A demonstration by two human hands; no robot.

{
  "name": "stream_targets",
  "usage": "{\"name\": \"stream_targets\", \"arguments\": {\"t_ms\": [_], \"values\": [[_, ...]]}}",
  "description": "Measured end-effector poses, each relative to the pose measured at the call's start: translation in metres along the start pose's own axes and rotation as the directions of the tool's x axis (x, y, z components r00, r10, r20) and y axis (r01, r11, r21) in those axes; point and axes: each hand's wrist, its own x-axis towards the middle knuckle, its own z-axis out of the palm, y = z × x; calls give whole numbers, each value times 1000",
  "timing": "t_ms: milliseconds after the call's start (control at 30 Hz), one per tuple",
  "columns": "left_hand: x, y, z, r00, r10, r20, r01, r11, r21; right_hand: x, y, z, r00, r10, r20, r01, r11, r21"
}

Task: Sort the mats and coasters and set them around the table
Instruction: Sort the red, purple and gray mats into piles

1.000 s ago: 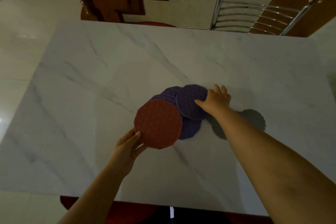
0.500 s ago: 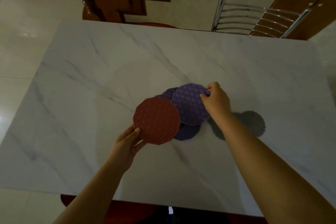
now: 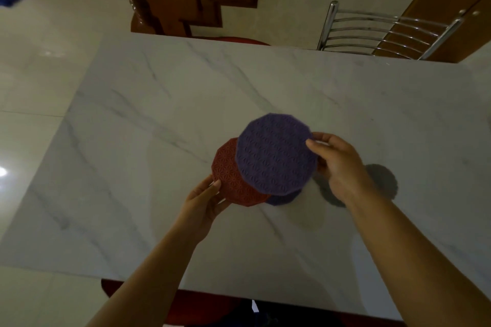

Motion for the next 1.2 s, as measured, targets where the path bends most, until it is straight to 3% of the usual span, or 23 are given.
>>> {"name": "stream_targets", "arguments": {"t_ms": [100, 167, 300, 467, 633, 933, 1033, 1100, 1200], "values": [[-1, 0, 6, 999, -8, 51, 9, 999, -30, 0, 23, 11, 992, 106, 65, -106, 994, 8], [-2, 0, 10, 996, -9, 85, 12, 999, -44, 5, 35, 12, 993, 118, 28, -116, 992, -40], [-4, 1, 14, 991, -19, 131, 26, 998, -53, 8, 47, 11, 998, -23, -61, 9, 975, -223], [-5, -2, 11, 989, -40, 146, 45, 999, -28, 0, 53, 14, 1000, -13, 7, 14, 964, -267], [-6, -3, 4, 986, -95, 138, 90, 995, 37, -10, 60, 16, 989, -145, 29, 145, 918, -369], [-8, 2, -10, 994, -72, 88, 61, 990, 131, -9, 71, 12, 978, -152, 143, 195, 912, -360], [-15, 2, -27, 999, -26, 45, 21, 993, 118, -5, 76, 11, 980, -50, 190, 111, 939, -326], [-22, 2, -43, 1000, -4, 12, 3, 996, 86, 2, 82, 11, 985, 36, 167, 41, 900, -433], [-35, 1, -68, 997, 26, -78, -24, 999, 23, 17, 88, 15, 990, -24, 139, 116, 700, -704]]}}
